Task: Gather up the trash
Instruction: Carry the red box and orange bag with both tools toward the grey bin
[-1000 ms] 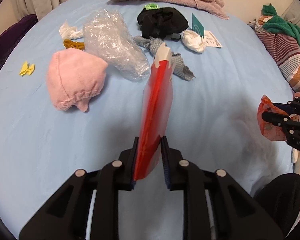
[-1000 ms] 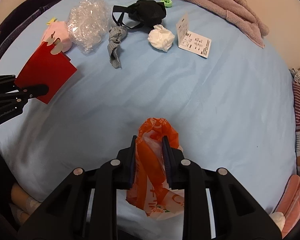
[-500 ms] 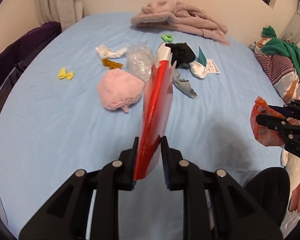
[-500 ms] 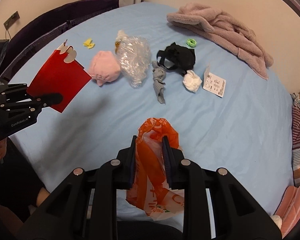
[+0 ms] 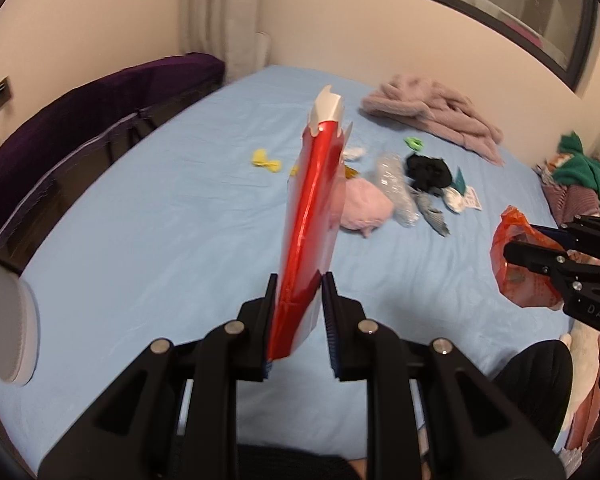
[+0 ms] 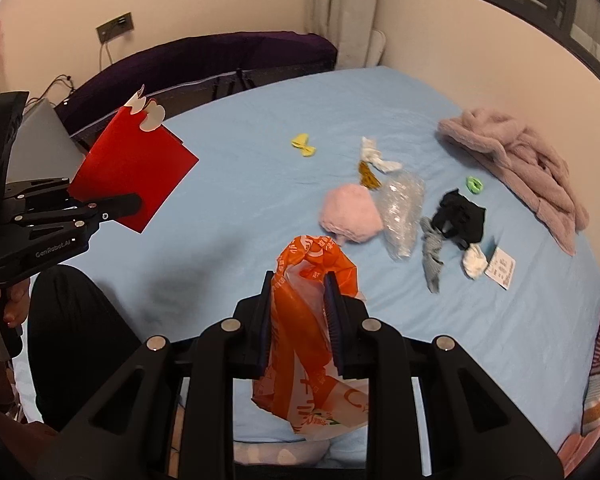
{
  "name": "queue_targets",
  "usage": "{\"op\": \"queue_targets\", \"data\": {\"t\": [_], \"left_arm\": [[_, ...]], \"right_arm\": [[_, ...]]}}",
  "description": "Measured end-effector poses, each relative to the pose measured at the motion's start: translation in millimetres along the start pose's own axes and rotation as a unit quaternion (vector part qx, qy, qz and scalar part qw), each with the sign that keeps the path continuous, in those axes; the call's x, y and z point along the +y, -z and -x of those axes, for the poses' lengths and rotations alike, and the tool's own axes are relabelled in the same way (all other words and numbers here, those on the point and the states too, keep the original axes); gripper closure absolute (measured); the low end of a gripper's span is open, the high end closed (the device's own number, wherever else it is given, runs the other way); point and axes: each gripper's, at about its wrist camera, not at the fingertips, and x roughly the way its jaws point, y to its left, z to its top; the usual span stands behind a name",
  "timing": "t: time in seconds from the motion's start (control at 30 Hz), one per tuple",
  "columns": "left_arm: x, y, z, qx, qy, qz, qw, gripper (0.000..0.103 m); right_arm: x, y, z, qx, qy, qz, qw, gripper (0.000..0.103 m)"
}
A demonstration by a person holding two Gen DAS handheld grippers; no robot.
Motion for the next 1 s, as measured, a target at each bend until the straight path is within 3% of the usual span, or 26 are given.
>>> {"op": "queue_targets", "data": {"t": [0.2,0.43,0.73,1.0], "left_arm": [[71.6,13.1,50.5,-0.031,-0.054,0.051,0.9968,0.082],[155.2,26.6,109.9,-0.047,-0.131,0.103,0.9849,0.082],[254.8,44.3,192.2,-0.078,-0.227,0.162,0.9573,0.082],[331.5,43.6,250.8,-0.076,-0.302,0.191,0.9308,0.082]], "right_arm": [[68.6,-40.1,-7.9,-0.018,-0.046,0.056,0.997,0.081],[156.9,-91.4,-12.4,-0.042,-0.106,0.13,0.985,0.081],[286.6,-172.0,-5.4,-0.092,-0.198,0.221,0.951,0.081],[397.7,-258.2,-0.3,-0.121,-0.271,0.27,0.916,0.081]]}}
